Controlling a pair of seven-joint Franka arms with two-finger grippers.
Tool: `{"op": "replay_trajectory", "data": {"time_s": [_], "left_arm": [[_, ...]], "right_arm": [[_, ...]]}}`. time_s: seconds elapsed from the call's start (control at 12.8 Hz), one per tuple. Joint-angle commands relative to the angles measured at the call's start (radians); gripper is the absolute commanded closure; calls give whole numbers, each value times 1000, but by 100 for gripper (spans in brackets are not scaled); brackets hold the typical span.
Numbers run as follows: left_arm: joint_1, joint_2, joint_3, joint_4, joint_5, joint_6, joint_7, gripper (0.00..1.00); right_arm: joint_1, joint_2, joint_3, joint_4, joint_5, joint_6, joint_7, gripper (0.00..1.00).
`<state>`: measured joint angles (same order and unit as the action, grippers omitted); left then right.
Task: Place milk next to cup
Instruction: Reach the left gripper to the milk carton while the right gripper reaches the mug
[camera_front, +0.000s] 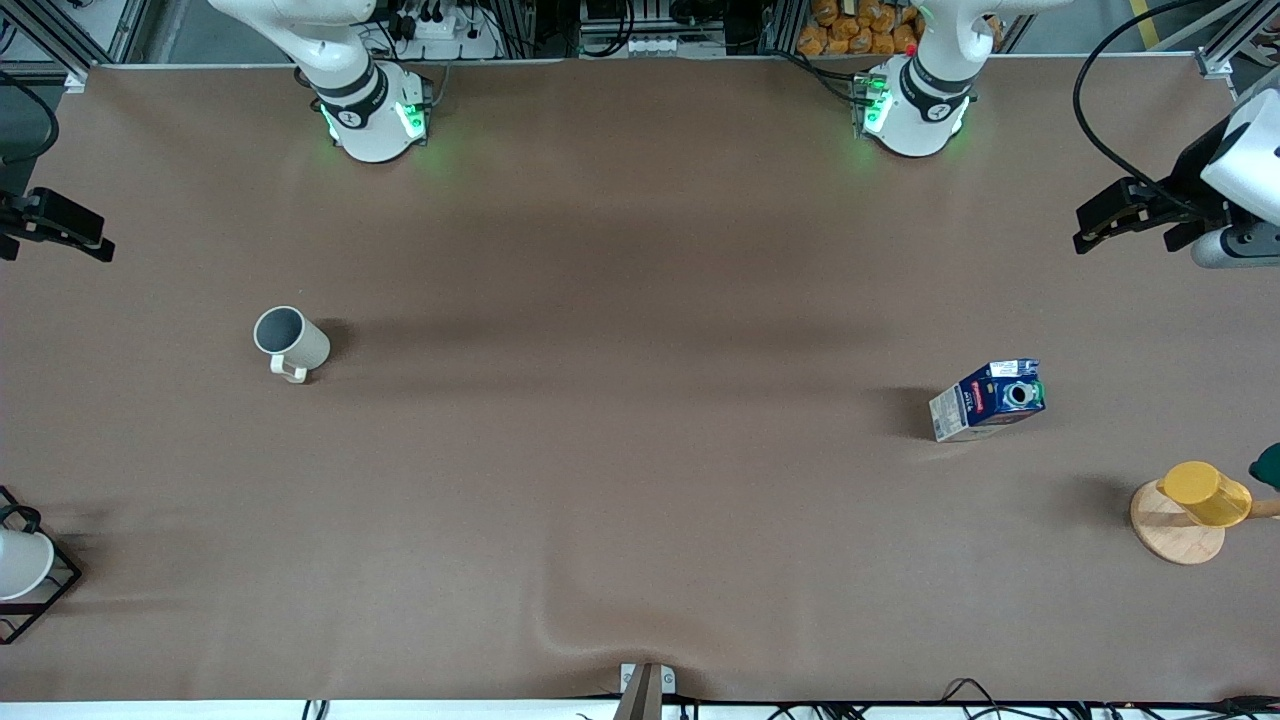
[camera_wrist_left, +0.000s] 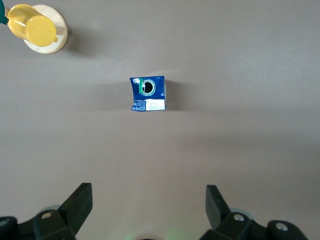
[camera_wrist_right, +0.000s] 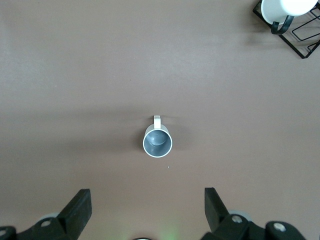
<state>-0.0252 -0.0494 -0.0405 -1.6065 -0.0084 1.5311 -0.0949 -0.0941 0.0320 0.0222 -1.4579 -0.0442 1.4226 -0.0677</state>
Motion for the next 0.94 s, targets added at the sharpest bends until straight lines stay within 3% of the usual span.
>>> {"op": "replay_trajectory", "data": {"time_s": [0.0,0.55,0.86], "left_arm": [[-7,-9,11,8,-13,-15,3,0],[-1,78,5,39,35,-8,1,0],[1,173,5,1,48,136,-3,0]], "right_arm": [[-3,-14,-2,-7,12,-16,8,0],[-1,-14,-2,-9,38,-10,6,0],[-1,-14,-2,-13,66,-14,16,0]]}}
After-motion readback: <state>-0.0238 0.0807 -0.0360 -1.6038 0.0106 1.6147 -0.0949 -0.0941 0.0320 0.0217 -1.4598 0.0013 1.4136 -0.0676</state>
